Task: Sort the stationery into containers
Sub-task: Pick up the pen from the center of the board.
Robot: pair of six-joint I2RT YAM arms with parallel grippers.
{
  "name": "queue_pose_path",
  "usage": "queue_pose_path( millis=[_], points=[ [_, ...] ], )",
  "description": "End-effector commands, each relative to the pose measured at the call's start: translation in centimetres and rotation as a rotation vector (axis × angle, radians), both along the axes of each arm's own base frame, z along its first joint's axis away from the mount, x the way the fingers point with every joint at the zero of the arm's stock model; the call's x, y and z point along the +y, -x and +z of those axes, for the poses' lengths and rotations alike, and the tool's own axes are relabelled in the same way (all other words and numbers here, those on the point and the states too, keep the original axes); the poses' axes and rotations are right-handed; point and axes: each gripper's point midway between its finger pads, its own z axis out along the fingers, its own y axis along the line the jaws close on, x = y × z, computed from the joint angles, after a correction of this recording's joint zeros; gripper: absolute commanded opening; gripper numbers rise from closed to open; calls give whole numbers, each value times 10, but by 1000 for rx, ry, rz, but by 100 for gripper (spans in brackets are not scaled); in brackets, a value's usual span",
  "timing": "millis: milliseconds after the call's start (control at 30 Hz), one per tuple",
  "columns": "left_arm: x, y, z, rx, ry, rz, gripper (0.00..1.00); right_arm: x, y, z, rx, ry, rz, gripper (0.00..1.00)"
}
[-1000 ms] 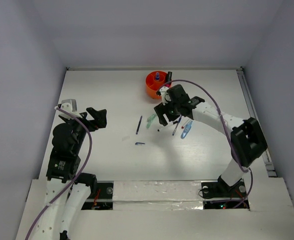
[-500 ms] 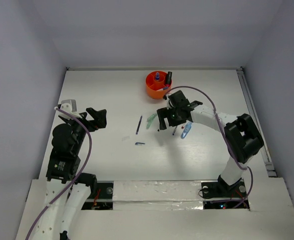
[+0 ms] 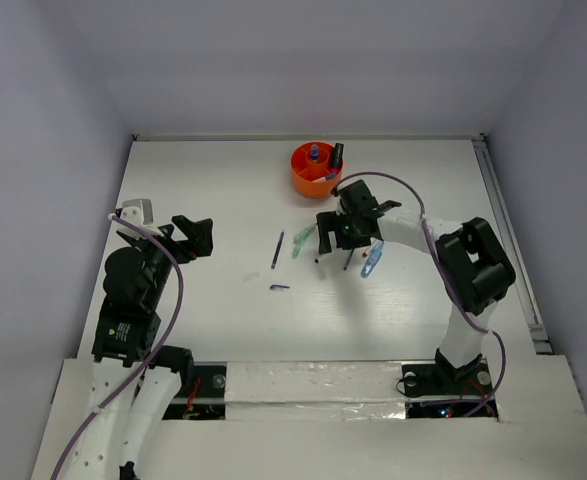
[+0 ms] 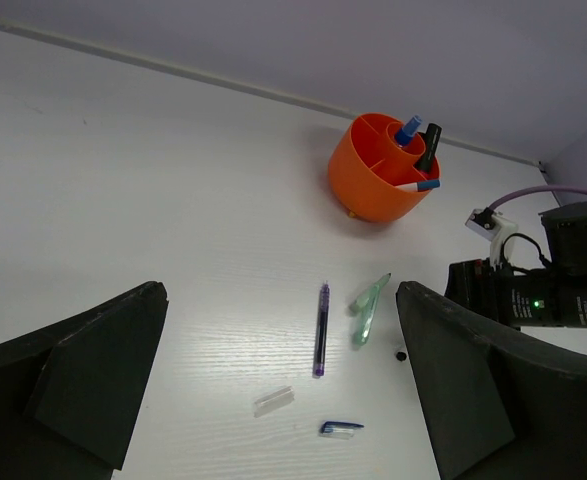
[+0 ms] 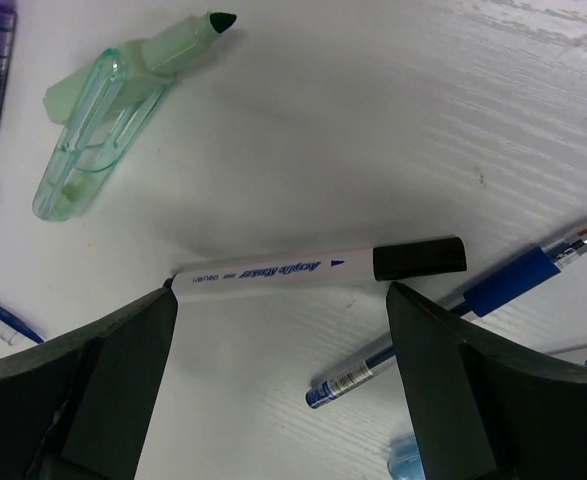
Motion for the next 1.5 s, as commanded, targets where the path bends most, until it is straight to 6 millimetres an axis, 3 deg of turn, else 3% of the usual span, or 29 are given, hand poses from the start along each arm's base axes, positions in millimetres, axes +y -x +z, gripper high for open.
queue_pose_path(
  millis=[0,267,367,433,733,800,900,1000,1100,1133,1200,1233,1333,1433,1467],
  points=[
    [-1,1,27,-79,11,-7,99,0,-23,4,-58,7,-44,91],
    [-2,0,26,-75,12,-10,99,-4,-40,-5,-64,85,-41,69],
    [-2,0,26,-75,12,-10,99,-6,-39,-12,-53,133,-33,57],
    [-2,-1,26,-74,12,-10,99,-3,-40,-14,-48,155,-20,39],
    [-2,0,26,-77,14,-12,99,-11,-42,-30,-39,292,-23,30],
    [-2,0,26,-77,14,-12,99,-10,-43,-33,-37,293,-22,32],
    [-2,0,26,-75,14,-12,99,-13,-44,-38,-29,314,-15,44],
    [-2,0,26,-77,14,-12,99,-9,-45,-41,-29,332,-1,46],
    [-2,0,26,-77,14,-10,99,-10,-46,-44,-24,344,6,33],
    [-2,0,26,-78,14,-10,99,-11,-47,-45,-28,348,3,20],
    [-2,0,26,-78,14,-10,99,-11,-48,-43,-34,348,-2,10],
    [-2,0,26,-77,14,-10,99,-10,-53,-35,-64,334,-13,2],
    [-2,0,26,-75,12,-10,99,-8,-63,-16,-133,311,-40,0],
    [-2,-1,25,-72,12,-10,99,9,-80,44,-288,167,-82,0],
    [-2,-1,25,-72,12,-10,99,2,-84,56,-312,127,-113,0]
  ],
)
